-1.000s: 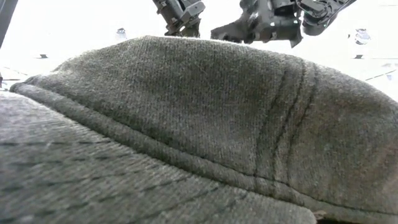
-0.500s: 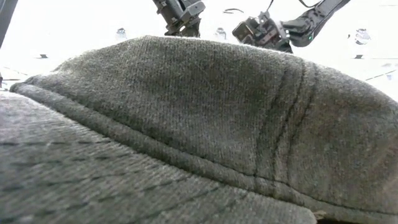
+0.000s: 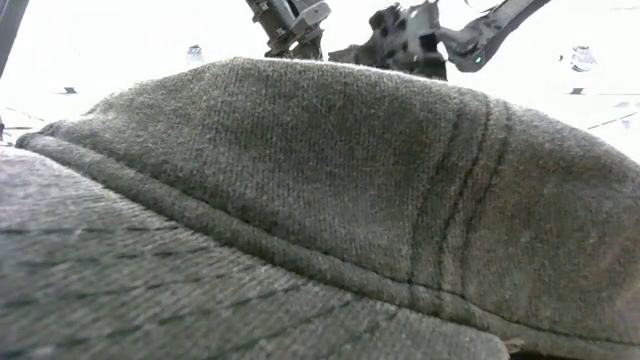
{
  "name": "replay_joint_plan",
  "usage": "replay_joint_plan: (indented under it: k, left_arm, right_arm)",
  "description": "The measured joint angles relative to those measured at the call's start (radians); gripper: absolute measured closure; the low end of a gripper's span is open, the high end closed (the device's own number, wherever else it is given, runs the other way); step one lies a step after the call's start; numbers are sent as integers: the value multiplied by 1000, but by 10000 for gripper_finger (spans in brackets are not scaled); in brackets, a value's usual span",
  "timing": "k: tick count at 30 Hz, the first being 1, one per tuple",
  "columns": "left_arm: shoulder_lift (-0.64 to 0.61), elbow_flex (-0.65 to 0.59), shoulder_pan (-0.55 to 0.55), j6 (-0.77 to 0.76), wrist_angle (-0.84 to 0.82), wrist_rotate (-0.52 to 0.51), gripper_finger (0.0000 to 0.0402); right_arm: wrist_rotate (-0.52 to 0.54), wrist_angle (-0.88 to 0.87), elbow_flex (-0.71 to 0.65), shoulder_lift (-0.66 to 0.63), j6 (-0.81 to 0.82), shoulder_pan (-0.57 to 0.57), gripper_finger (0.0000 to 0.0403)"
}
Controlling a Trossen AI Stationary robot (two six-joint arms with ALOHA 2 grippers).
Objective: Pick & Place hat
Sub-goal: Put the top black cap into the left transparent bin
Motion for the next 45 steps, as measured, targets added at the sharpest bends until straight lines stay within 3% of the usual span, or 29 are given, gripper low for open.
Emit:
replay_joint_plan:
  k: [4, 9, 12, 16, 19, 23, 26, 29, 33, 38, 45]
  left_arm:
    - [0, 0, 0, -4, 1, -25, 169]
    - [0, 0, 1, -9, 0, -27, 169]
    - [0, 0, 1, -10, 0, -27, 169]
    - [0, 0, 1, -4, -1, -31, 169]
    - [0, 0, 1, -4, -1, -43, 169]
    - [0, 0, 1, -3, -1, -51, 170]
    - [0, 0, 1, -1, -1, -51, 170]
    - [0, 0, 1, 0, -1, -51, 169]
    - [12, 1, 1, -1, -3, -52, 169]
    - [37, 0, 2, 12, -7, -52, 169]
    - [27, 1, 1, 9, 16, -52, 169]
  right_arm:
    - [-9, -14, 13, 82, -4, 11, 403]
    - [-155, -35, 15, 147, 85, 17, 403]
    - [-216, -130, 14, 135, 114, 17, 403]
    - [-212, -337, 14, 105, 49, 13, 403]
    - [-119, -492, 14, 82, -30, 2, 403]
    - [167, -707, 14, 74, -182, -11, 403]
    - [402, -772, 14, 74, -222, -7, 403]
    - [537, -781, 14, 74, -227, 9, 403]
    - [599, -759, 14, 74, -215, 31, 401]
    - [600, -737, 14, 74, -192, 55, 382]
    - [599, -725, 14, 74, -190, 78, 283]
